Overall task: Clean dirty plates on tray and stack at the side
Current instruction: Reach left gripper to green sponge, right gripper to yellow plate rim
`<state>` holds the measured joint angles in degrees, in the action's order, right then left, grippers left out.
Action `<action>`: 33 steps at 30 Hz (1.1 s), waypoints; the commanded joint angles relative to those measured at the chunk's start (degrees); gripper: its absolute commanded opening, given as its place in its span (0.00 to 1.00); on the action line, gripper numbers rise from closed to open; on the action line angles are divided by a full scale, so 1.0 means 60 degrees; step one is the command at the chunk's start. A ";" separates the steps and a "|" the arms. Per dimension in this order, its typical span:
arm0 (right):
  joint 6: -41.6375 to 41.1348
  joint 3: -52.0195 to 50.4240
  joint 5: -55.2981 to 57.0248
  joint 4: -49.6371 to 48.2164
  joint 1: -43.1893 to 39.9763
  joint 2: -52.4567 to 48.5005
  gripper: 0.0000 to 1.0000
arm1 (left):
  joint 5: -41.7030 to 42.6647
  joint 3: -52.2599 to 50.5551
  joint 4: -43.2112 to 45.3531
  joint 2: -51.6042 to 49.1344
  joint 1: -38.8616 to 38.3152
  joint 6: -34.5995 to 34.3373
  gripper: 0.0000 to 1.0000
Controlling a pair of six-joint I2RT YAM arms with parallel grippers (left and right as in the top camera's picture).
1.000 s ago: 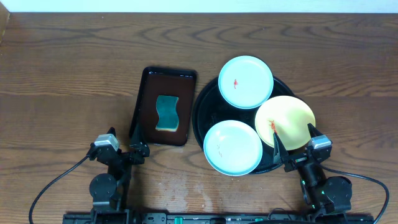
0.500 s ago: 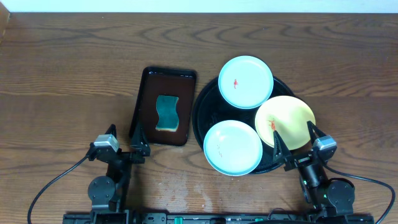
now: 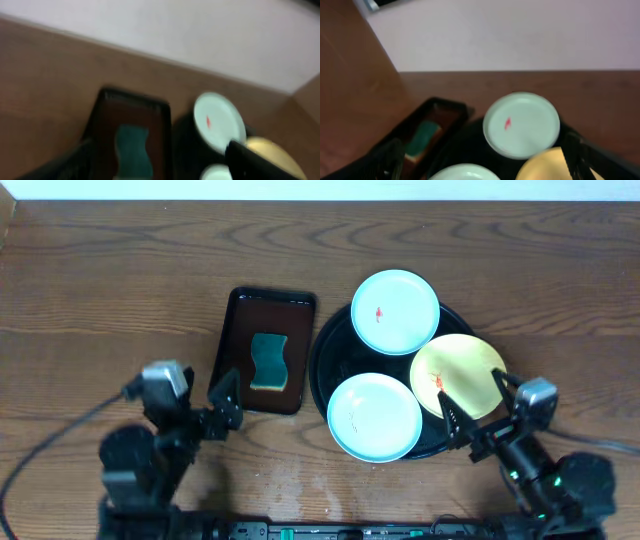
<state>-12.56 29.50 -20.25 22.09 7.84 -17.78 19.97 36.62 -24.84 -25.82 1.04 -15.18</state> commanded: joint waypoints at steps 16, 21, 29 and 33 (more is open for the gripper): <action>0.0353 0.5173 -0.1672 0.4007 0.0069 -0.6441 0.99 | 0.0823 0.4452 -0.5125 -0.5890 -0.0069 0.0601 0.83; 0.0390 0.5173 -0.1512 0.4138 0.0069 -0.6830 0.99 | -0.0237 0.4433 -0.4998 -0.7005 -0.0969 0.0696 0.74; 0.0397 0.5169 -0.1271 0.4870 0.0080 -0.6914 0.93 | -0.2747 0.4433 -0.3818 -0.9581 -0.2605 -0.0605 0.63; 0.0393 0.5169 -0.1268 0.5005 0.0080 -0.6914 0.92 | -0.2663 0.4433 -0.3089 -1.1005 -0.2736 -0.0809 0.63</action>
<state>-10.98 59.53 -27.97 51.86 7.84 -59.24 7.01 62.46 -44.64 -87.00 -14.87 -17.10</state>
